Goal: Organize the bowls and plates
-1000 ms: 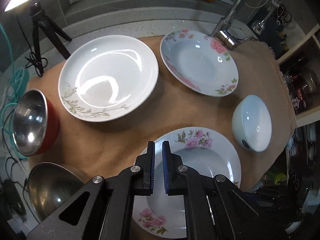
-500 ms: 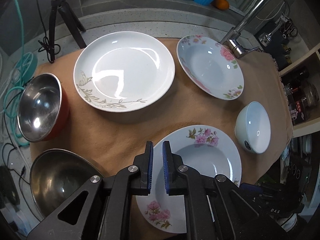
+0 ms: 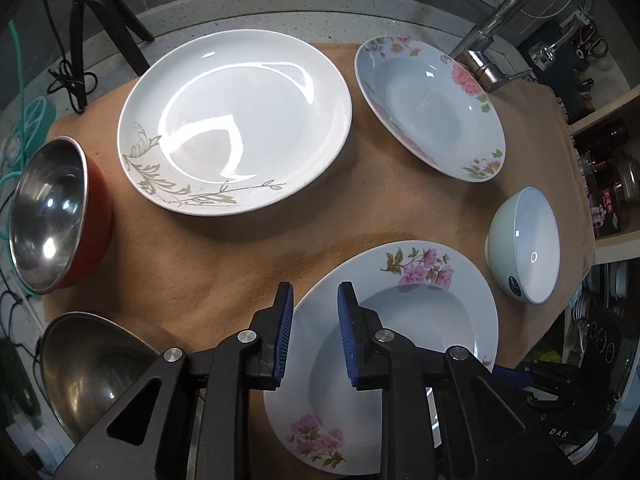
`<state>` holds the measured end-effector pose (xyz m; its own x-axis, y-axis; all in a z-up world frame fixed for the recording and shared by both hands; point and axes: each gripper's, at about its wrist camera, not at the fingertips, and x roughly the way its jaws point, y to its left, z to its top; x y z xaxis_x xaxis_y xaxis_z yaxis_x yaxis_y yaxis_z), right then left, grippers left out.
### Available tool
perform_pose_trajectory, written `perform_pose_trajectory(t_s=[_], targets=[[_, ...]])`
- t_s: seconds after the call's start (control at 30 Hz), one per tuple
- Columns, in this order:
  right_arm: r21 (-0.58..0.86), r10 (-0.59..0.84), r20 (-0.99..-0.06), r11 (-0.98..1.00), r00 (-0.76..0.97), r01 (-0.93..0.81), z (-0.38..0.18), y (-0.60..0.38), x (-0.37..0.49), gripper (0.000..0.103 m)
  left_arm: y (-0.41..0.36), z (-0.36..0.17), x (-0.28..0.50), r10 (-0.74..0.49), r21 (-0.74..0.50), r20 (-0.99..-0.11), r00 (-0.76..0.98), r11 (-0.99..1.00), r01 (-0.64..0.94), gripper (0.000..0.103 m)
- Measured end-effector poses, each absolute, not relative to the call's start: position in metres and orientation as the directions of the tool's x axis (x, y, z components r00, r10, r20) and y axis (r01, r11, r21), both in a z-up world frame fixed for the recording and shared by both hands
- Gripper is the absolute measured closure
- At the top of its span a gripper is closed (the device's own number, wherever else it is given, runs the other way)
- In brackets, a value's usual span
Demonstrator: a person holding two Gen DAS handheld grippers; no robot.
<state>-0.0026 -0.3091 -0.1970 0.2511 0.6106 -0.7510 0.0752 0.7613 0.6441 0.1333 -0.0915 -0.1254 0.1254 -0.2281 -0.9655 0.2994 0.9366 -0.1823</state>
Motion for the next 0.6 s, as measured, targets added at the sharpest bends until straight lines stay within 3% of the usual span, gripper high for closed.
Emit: perform_pose_trajectory(t_s=[0.3, 0.6], targets=[[0.667, 0.64, -0.737, 0.741, 0.218, 0.081, -0.206, -0.3, -0.014, 0.075, -0.089, -0.138, 0.14, -0.215, -0.181, -0.972, 0.093, 0.941, 0.285, 0.082], [0.675, 0.652, -0.729, 0.734, 0.208, 0.066, -0.205, -0.292, -0.011, 0.087, -0.092, -0.139, 0.136, -0.238, -0.207, -0.969, 0.07, 0.932, 0.298, 0.082]])
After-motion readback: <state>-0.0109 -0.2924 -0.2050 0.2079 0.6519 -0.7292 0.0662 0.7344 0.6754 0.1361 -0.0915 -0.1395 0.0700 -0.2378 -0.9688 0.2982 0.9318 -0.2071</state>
